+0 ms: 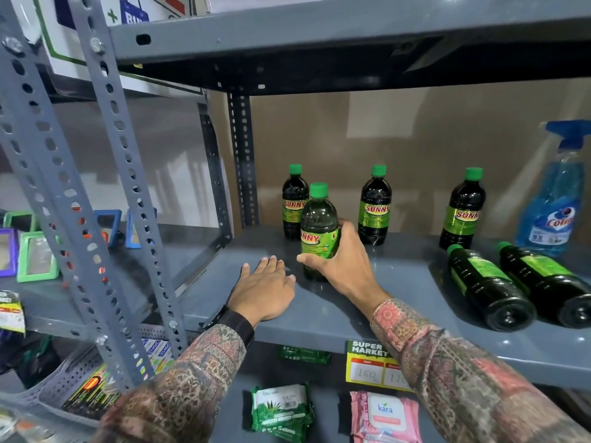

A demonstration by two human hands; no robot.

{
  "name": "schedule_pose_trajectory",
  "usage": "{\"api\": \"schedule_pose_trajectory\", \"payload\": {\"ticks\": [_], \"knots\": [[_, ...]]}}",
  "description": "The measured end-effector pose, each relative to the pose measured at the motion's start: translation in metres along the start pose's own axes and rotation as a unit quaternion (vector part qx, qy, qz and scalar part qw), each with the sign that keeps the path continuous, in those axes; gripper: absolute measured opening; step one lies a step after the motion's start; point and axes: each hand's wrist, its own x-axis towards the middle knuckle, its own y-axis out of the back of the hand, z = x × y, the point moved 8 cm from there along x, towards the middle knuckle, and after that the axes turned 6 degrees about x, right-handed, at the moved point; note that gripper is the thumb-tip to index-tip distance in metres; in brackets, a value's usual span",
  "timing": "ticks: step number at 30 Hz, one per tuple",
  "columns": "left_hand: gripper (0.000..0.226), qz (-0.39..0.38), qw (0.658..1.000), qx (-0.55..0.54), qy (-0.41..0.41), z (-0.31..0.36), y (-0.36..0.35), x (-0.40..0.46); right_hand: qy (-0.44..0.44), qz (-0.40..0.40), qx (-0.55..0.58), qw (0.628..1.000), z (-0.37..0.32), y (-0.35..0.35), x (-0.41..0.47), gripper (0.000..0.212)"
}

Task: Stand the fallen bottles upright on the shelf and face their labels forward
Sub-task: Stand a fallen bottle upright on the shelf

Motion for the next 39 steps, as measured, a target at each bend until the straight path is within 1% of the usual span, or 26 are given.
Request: {"api": "schedule_pose_trajectory", "payload": {"ticks": [3,5,8,10,12,16,19,25,28,29,31,32,33,34,35,37,39], "knots": [[0.067,-0.002,1.0,-0.001,0.003,0.0,0.0,-0.001,0.005,0.009,-0.004,1.0,0.001,-0.002,0.0,0.073],[0.067,-0.004,1.0,-0.001,0.006,0.001,0.001,-0.003,0.001,-0.009,0.016,1.0,0.004,-0.005,0.001,0.069],[0.067,-0.006,1.0,-0.003,0.008,0.001,0.003,-0.003,0.003,-0.025,0.03,0.999,0.003,-0.009,0.001,0.075],[0.066,-0.003,1.0,-0.001,0.008,0.002,0.003,-0.003,0.013,-0.015,0.01,1.0,0.0,-0.009,-0.001,0.08],[0.066,-0.006,1.0,-0.001,0.011,0.002,0.003,-0.004,0.012,-0.005,-0.01,1.0,0.0,-0.007,-0.002,0.08],[0.066,-0.01,1.0,-0.005,0.013,0.002,0.002,-0.004,0.0,-0.028,0.005,1.0,0.0,-0.011,-0.001,0.063],[0.067,-0.006,1.0,-0.008,0.015,0.0,0.001,-0.002,0.001,-0.049,0.023,0.999,-0.001,-0.015,-0.003,0.058],[0.064,-0.004,1.0,-0.025,0.017,0.002,0.008,-0.008,-0.008,-0.063,0.022,0.998,-0.011,-0.012,-0.007,0.059],[0.059,0.008,0.998,-0.053,0.031,0.008,0.02,-0.026,-0.027,-0.088,0.018,0.996,-0.016,-0.004,-0.013,0.068],[0.057,0.018,0.998,-0.051,0.036,0.013,0.022,-0.035,-0.025,-0.096,0.002,0.995,-0.018,0.002,-0.016,0.073],[0.05,0.071,0.997,-0.025,0.02,0.035,0.026,-0.06,-0.006,-0.097,-0.064,0.993,-0.02,0.02,-0.022,0.083],[0.046,0.097,0.995,-0.012,-0.007,0.052,0.029,-0.071,0.008,-0.088,-0.102,0.991,-0.021,0.031,-0.025,0.084],[0.042,0.105,0.994,-0.003,-0.043,0.074,0.028,-0.078,0.026,-0.074,-0.142,0.987,-0.022,0.044,-0.029,0.082],[0.041,0.095,0.992,0.006,-0.085,0.097,0.024,-0.081,0.045,-0.061,-0.187,0.979,-0.024,0.059,-0.034,0.079],[0.042,0.079,0.99,0.01,-0.119,0.115,0.02,-0.079,0.06,-0.053,-0.236,0.968,-0.025,0.072,-0.037,0.076],[0.048,0.059,0.988,-0.004,-0.14,0.139,0.019,-0.068,0.06,-0.044,-0.352,0.933,-0.027,0.099,-0.042,0.068],[0.052,0.043,0.99,-0.019,-0.135,0.148,0.019,-0.059,0.01,-0.032,-0.452,0.891,-0.022,0.131,-0.047,0.064]]}}
